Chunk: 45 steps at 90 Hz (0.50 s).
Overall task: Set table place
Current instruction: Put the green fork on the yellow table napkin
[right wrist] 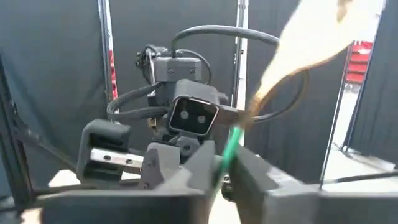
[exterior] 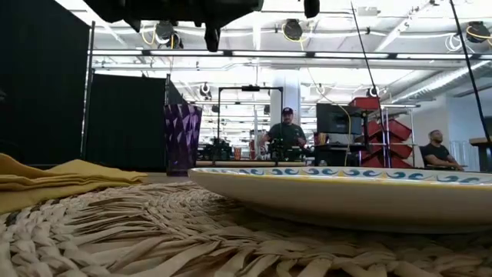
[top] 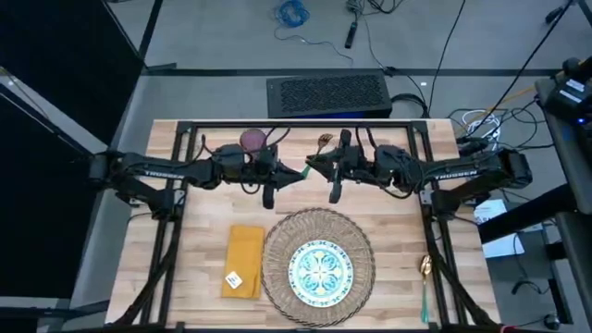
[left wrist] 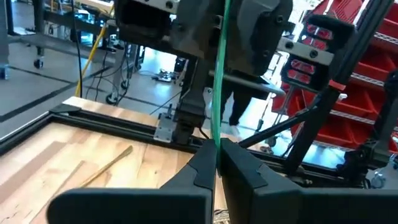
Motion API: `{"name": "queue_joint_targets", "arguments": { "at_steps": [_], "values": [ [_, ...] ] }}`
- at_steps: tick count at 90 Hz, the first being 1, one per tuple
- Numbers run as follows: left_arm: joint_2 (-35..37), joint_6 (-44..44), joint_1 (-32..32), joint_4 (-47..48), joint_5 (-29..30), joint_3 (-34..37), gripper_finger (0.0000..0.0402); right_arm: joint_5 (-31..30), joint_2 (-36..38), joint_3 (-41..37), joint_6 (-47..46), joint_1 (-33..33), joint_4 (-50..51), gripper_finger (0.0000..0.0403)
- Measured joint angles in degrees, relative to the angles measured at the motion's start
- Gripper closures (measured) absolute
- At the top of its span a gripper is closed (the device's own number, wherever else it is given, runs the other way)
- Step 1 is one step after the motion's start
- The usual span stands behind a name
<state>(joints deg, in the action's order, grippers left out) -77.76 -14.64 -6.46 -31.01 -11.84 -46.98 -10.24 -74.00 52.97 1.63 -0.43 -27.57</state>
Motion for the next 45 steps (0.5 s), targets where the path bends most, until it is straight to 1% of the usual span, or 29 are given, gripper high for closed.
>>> {"name": "queue_joint_targets", "arguments": {
  "at_steps": [8, 30, 37, 45],
  "values": [
    [0.0, 0.4, 0.0, -0.3, 0.2, 0.0, 0.0402, 0.2, 0.0, 0.0, 0.2, 0.1, -0.2, 0.0400],
    [0.0, 0.5, -0.4, -1.1, 0.6, 0.0, 0.0400, -0.1, 0.2, 0.1, 0.2, 0.1, -0.4, 0.0402],
    [0.0, 1.7, -0.4, -0.6, 0.3, 0.0, 0.0390, 0.0, 0.3, 0.2, -0.2, 0.0, 0.2, 0.0402],
    [0.3, 3.6, -0.6, 1.0, -0.2, 0.0, 0.0367, 0.1, 0.4, 1.9, -0.3, 0.2, 4.7, 0.0403]
  ]
}}
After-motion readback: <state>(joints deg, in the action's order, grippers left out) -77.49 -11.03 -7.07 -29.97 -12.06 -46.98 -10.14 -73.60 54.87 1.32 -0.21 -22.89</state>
